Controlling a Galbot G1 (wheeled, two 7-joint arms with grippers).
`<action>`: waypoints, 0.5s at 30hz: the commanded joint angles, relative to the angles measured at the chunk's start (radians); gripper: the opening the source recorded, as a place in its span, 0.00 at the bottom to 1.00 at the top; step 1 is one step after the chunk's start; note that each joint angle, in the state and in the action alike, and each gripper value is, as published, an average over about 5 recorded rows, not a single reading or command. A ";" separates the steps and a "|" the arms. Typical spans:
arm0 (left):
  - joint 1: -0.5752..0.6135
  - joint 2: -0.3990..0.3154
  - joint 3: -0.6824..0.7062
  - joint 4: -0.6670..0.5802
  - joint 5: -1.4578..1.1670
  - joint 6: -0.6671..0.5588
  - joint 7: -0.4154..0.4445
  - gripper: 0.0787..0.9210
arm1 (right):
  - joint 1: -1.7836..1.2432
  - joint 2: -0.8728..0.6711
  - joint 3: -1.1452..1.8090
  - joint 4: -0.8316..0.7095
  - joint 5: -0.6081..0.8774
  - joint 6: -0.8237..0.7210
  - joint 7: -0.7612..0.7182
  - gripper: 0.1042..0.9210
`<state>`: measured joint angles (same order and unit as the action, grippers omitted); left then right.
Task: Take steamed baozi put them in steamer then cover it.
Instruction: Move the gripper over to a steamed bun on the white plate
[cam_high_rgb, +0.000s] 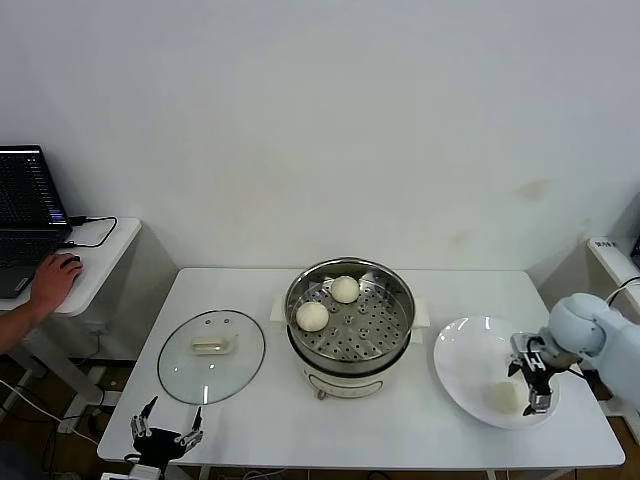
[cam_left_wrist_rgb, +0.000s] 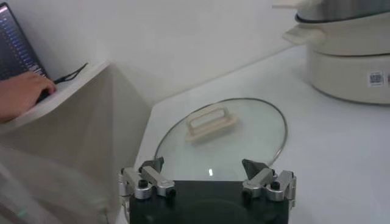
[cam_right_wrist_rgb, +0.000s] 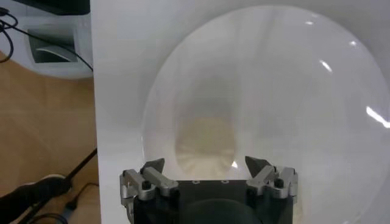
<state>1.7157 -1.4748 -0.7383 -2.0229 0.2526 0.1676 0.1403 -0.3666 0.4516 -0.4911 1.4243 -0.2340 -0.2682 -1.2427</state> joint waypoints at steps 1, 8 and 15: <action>0.001 0.001 0.000 0.000 0.001 0.000 0.000 0.88 | -0.039 0.006 0.023 -0.013 -0.007 0.001 0.012 0.88; 0.005 -0.002 0.001 0.002 0.003 -0.002 -0.003 0.88 | -0.038 0.025 0.022 -0.027 -0.006 -0.001 0.026 0.88; -0.001 -0.005 0.005 0.009 0.007 -0.002 -0.004 0.88 | -0.026 0.030 0.020 -0.037 -0.005 0.000 0.032 0.88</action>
<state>1.7149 -1.4798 -0.7336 -2.0139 0.2588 0.1654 0.1370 -0.3874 0.4782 -0.4766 1.3927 -0.2378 -0.2682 -1.2158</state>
